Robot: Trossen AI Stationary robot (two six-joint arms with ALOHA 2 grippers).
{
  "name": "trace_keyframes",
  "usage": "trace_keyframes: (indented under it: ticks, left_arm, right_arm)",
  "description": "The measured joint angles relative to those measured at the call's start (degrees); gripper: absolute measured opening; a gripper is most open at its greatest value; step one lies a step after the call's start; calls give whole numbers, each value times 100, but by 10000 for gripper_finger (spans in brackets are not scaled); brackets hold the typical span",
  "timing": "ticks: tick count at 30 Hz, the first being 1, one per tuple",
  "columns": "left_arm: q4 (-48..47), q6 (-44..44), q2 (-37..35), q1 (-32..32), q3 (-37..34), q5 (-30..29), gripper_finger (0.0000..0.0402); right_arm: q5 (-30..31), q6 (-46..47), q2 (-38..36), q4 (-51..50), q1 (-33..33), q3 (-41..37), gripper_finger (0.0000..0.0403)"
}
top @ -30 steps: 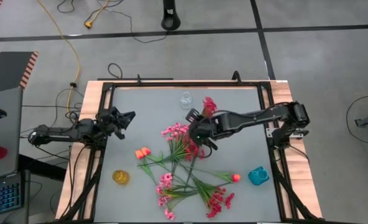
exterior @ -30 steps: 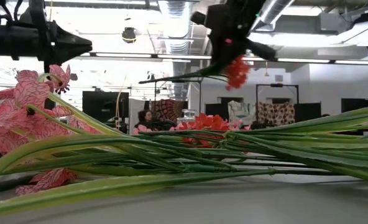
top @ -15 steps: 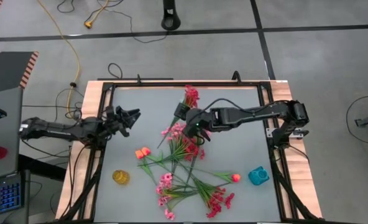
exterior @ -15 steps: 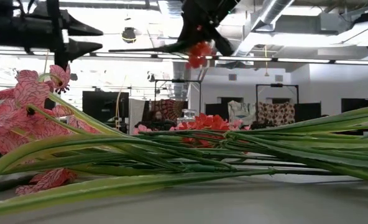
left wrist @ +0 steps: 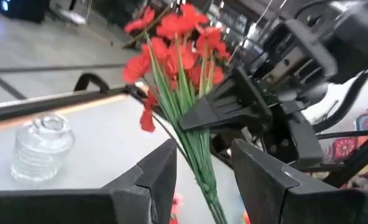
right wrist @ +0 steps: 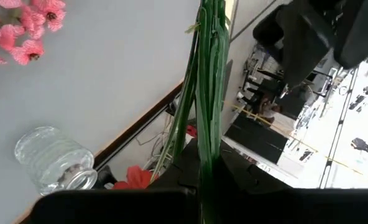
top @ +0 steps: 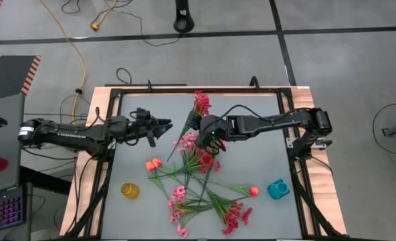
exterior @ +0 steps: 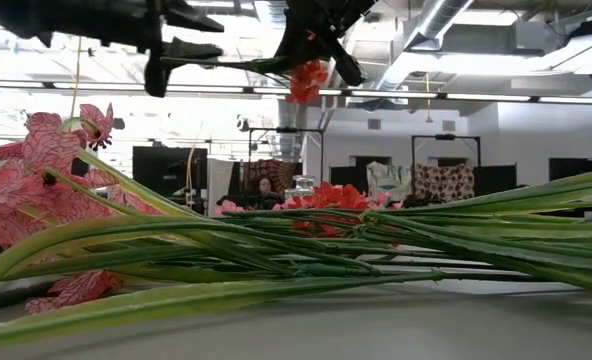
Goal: Sort flowers into vase by color
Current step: Put the top right red flowers into the transparent vase
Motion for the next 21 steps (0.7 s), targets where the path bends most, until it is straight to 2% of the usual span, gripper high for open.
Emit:
trace_keyframes:
  ticks: [4, 10, 17, 21]
  left_arm:
    - [-273, -118, 416, 166, 315, 304, 142]
    - [-253, -282, 900, 399, 555, 833, 142]
    - [-1, -293, 1147, 536, 603, 1590, 142]
    - [65, -291, 1145, 541, 605, 1582, 142]
  right_arm:
    - [-87, -489, 2, 39, 2, -2, 54]
    - [-110, -569, 4, 362, 2, -2, 54]
    - [-121, -873, 4, 443, 2, -2, 54]
    - [-316, -871, 4, 513, 2, -2, 54]
